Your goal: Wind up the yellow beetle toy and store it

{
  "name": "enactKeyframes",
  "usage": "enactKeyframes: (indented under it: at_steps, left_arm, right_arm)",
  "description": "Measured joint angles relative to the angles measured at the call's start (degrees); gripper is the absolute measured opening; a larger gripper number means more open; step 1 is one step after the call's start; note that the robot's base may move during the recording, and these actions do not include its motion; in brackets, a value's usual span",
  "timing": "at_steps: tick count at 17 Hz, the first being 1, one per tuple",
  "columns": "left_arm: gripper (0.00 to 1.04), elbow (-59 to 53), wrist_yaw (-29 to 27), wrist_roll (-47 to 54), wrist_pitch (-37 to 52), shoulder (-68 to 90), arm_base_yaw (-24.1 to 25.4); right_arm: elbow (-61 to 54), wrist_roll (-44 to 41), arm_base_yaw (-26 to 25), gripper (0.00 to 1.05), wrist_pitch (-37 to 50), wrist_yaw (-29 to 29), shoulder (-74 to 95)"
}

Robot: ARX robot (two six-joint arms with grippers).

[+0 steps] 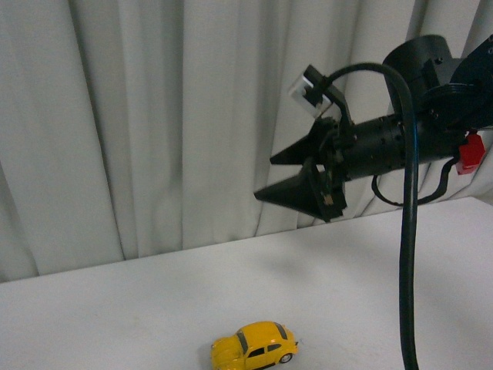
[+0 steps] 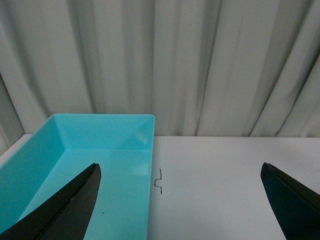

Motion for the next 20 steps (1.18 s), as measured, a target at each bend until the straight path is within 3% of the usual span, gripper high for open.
enactKeyframes:
  at_steps: [2,3,4,7,11,20]
  left_arm:
    - [0.98,0.0,0.0,0.0,0.0,0.0,0.0]
    - [0.98,0.0,0.0,0.0,0.0,0.0,0.0]
    - [0.98,0.0,0.0,0.0,0.0,0.0,0.0]
    - [0.98,0.0,0.0,0.0,0.0,0.0,0.0]
    - [0.98,0.0,0.0,0.0,0.0,0.0,0.0]
    - [0.98,0.0,0.0,0.0,0.0,0.0,0.0]
  right_arm:
    - [5.7,-26.0,1.4,0.98,-26.7,3.3,7.0]
    - [7.5,-33.5,2.1,0.98,-33.1,4.2,9.3]
    - [10.2,-41.8,3.1,0.98,-38.8,6.1,11.6]
    - [14.8,-50.6,4.7,0.98,-42.4,7.4,15.2]
    - [16.7,-51.0,7.3,0.98,-40.7,10.4,18.7]
    - [13.5,-39.6,10.4,0.98,-33.7,16.3,20.6]
